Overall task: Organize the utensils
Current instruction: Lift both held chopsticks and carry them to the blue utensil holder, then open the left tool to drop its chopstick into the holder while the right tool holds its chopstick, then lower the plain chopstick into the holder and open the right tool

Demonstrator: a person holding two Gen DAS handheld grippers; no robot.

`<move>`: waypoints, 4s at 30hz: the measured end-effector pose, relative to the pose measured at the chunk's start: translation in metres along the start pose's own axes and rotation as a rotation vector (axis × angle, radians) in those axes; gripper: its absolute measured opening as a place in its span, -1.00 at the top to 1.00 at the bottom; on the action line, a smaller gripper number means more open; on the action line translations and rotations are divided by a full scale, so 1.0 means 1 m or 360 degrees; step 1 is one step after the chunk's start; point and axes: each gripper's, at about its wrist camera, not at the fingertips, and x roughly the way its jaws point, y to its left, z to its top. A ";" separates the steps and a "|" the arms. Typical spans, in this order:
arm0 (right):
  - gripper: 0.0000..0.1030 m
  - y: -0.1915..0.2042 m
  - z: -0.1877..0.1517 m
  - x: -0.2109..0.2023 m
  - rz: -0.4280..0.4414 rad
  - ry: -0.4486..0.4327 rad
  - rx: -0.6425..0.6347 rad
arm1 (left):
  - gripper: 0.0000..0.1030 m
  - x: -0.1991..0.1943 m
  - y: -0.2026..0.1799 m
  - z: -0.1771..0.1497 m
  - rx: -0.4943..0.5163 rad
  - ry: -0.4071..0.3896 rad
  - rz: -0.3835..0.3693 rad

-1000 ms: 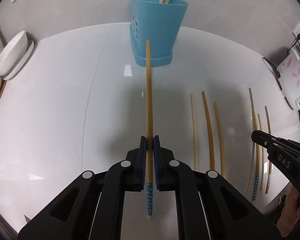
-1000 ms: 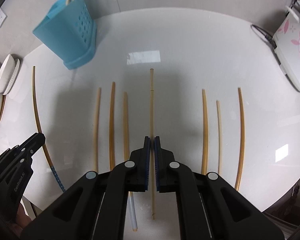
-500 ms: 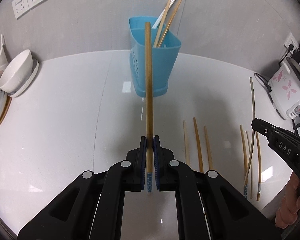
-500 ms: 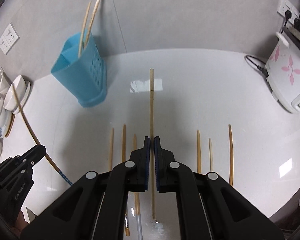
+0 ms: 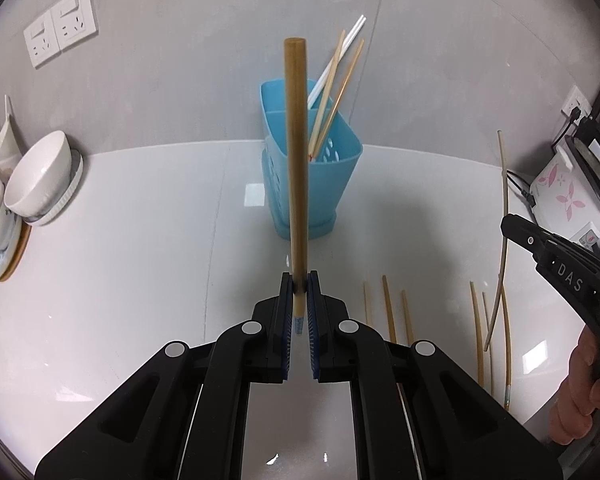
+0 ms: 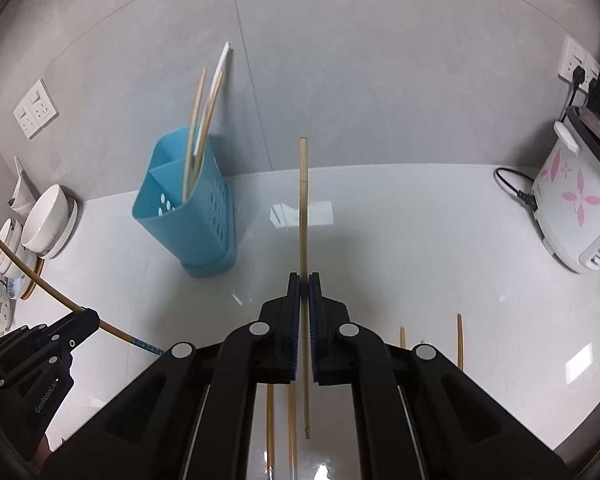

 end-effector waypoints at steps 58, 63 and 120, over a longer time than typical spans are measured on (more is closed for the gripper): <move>0.93 0.062 0.115 0.042 0.0179 -0.0186 -0.0087 | 0.27 0.045 0.029 0.165 -0.0020 -0.0028 -0.0066; 0.93 0.063 0.121 0.046 0.0275 -0.0224 -0.0077 | -0.24 0.035 0.044 0.157 -0.0054 -0.0138 -0.0031; -0.58 0.066 0.062 0.046 0.0128 -0.0303 -0.0203 | -0.88 0.051 0.086 0.094 -0.0076 -0.0144 0.0020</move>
